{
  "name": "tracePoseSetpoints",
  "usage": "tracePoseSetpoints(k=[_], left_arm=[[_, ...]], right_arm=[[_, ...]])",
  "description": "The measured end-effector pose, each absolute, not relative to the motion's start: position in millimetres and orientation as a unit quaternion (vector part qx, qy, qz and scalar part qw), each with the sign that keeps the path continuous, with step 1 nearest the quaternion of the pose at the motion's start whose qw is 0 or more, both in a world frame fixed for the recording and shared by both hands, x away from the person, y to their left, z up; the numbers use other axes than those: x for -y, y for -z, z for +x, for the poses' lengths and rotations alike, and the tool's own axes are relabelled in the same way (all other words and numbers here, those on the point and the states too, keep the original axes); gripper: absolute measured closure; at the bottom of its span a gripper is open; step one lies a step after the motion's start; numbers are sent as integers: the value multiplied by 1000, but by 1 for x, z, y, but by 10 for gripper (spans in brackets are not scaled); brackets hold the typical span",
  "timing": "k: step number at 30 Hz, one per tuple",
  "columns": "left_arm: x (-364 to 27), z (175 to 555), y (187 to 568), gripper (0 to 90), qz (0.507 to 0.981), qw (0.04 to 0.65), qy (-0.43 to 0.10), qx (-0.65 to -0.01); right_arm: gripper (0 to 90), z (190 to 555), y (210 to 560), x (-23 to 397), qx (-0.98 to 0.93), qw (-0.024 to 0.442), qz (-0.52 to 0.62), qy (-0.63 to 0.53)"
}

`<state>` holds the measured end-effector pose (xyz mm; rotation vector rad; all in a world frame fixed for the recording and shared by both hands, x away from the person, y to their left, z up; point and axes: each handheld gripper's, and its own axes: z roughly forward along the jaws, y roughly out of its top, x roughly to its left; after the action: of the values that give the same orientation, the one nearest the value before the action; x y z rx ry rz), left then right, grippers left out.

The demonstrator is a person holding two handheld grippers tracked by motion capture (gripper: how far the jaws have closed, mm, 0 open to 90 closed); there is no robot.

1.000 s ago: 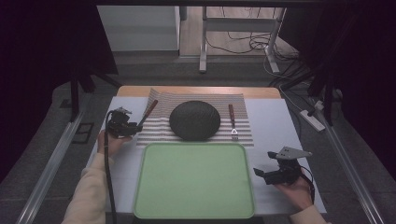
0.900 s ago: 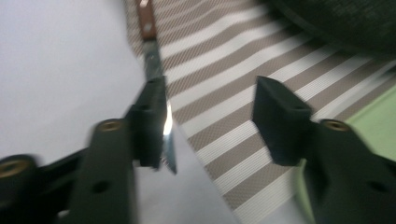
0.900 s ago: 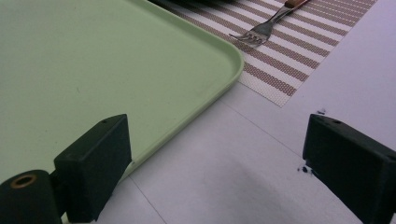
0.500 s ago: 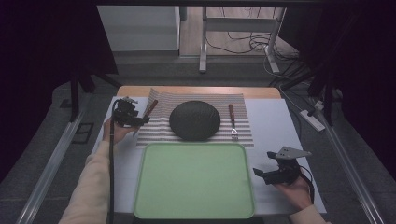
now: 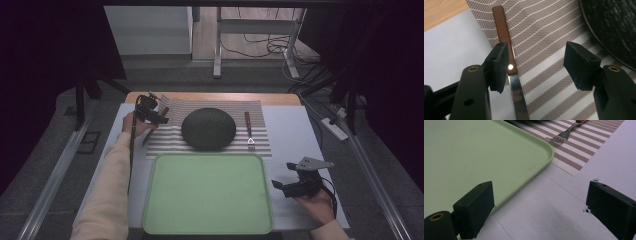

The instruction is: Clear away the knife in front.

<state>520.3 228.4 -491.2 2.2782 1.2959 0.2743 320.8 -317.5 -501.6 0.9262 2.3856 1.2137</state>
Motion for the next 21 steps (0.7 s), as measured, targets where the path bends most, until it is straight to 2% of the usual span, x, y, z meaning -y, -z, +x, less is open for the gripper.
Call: tracePoseSetpoints(k=[7, 21], left_arm=[[-227, 529, 504, 389, 841, 227, -95, -482], [-234, 537, 508, 503, 849, 188, -80, -487]], right_arm=[[78, 321, 502, 318, -832, 152, 326, -421], [78, 322, 503, 318, -832, 152, 328, -421]])
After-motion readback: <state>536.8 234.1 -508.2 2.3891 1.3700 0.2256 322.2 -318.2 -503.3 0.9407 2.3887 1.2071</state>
